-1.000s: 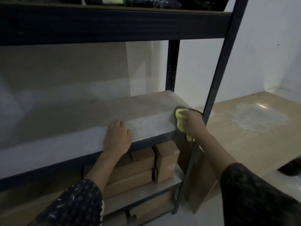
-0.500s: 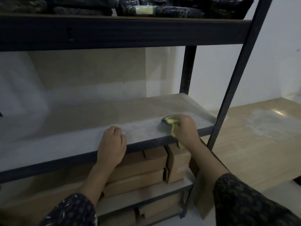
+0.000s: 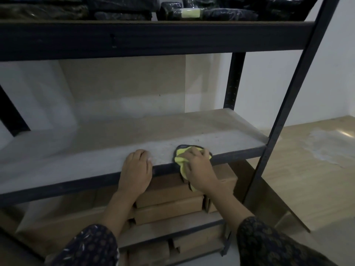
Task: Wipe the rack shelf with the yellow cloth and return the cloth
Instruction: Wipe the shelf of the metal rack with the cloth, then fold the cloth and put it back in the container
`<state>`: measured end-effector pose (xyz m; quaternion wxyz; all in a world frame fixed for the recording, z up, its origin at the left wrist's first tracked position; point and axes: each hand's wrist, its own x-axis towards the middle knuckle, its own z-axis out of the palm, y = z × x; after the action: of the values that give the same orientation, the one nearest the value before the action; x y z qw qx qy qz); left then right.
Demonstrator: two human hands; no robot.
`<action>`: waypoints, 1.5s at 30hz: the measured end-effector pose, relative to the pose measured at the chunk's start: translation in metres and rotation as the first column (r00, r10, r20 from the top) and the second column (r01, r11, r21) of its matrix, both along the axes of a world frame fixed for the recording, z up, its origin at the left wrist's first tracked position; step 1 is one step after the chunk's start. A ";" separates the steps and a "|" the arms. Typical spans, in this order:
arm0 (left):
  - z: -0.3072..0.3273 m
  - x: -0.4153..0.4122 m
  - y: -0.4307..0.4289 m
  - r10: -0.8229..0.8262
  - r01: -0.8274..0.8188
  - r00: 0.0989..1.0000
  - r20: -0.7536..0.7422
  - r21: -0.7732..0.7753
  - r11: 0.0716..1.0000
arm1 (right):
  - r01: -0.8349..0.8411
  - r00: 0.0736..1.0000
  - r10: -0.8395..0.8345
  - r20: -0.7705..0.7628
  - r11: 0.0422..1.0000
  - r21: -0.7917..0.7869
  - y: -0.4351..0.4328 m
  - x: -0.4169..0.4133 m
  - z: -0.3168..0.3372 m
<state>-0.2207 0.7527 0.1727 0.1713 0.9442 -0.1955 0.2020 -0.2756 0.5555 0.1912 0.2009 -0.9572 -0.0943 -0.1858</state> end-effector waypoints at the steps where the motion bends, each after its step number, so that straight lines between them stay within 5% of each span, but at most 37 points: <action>1: 0.002 0.000 0.001 -0.006 0.006 1.000 -0.006 -0.006 1.000 | -0.010 1.000 0.009 0.005 0.997 0.082 -0.001 -0.002 0.002; 4: 0.003 -0.005 0.009 0.019 -0.018 1.000 0.012 -0.021 1.000 | 0.359 0.931 -0.365 0.006 0.919 0.162 -0.027 0.010 0.006; 7: -0.004 -0.017 0.019 0.068 -0.068 0.997 0.044 -0.011 0.998 | 0.558 0.827 -0.558 -0.066 0.830 -0.027 -0.047 0.027 -0.002; 9: -0.007 -0.021 0.022 0.052 -0.052 0.998 0.026 -0.019 0.998 | 0.493 0.865 -0.500 -0.051 0.863 -0.109 -0.032 0.031 -0.013; 14: -0.001 -0.019 0.025 0.029 -0.032 0.998 -0.063 -0.054 0.998 | 0.167 0.958 -0.175 0.225 0.984 0.057 0.039 -0.001 -0.015; 18: 0.004 -0.026 0.025 0.007 -0.026 0.995 -0.100 -0.189 0.982 | -0.070 0.996 0.081 -0.050 0.980 0.189 0.042 -0.018 -0.036; 23: 0.011 -0.066 0.004 -0.079 0.059 0.996 -0.033 -0.403 0.913 | 0.007 1.000 -0.008 0.000 0.864 0.503 0.011 -0.053 -0.038; 25: 0.008 -0.075 -0.016 -0.135 -0.002 0.967 -0.218 -0.535 0.845 | 0.002 0.998 -0.034 0.046 0.827 0.562 0.002 -0.060 -0.027; 28: 0.021 -0.085 -0.051 -0.358 -0.256 0.738 -0.572 -0.729 0.635 | -0.132 0.990 0.076 0.121 0.813 0.567 -0.008 -0.071 -0.011; 31: 0.034 -0.097 -0.080 -0.499 -0.373 0.659 -0.562 -0.821 0.431 | -0.243 0.954 0.295 0.061 0.636 0.732 -0.025 -0.084 -0.003; 33: 0.038 -0.102 -0.094 -0.454 -0.362 0.714 -0.533 -0.836 0.412 | -0.166 0.975 0.213 0.067 0.492 0.854 -0.039 -0.092 0.001; 36: 0.040 -0.110 -0.113 -0.497 -0.396 0.707 -0.503 -0.864 0.311 | 0.122 0.991 -0.016 -0.131 0.479 0.869 -0.070 -0.093 0.003; 38: 0.043 -0.117 -0.127 -0.534 -0.408 0.694 -0.483 -0.875 0.261 | 0.290 0.925 0.114 -0.361 0.400 0.869 -0.093 -0.094 0.003; 41: 0.043 -0.128 -0.148 -0.529 -0.377 0.694 -0.489 -0.872 0.311 | 0.333 0.850 0.287 -0.443 0.360 0.872 -0.121 -0.105 0.008; 45: 0.039 -0.137 -0.171 -0.403 -0.286 0.765 -0.503 -0.825 0.487 | 0.258 0.911 0.230 -0.343 0.331 0.907 -0.148 -0.118 0.018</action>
<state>-0.3574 0.5819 0.2116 0.6867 0.7230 -0.0294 -0.0695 -0.3935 0.4074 0.2094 0.7300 -0.6783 0.0843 -0.0008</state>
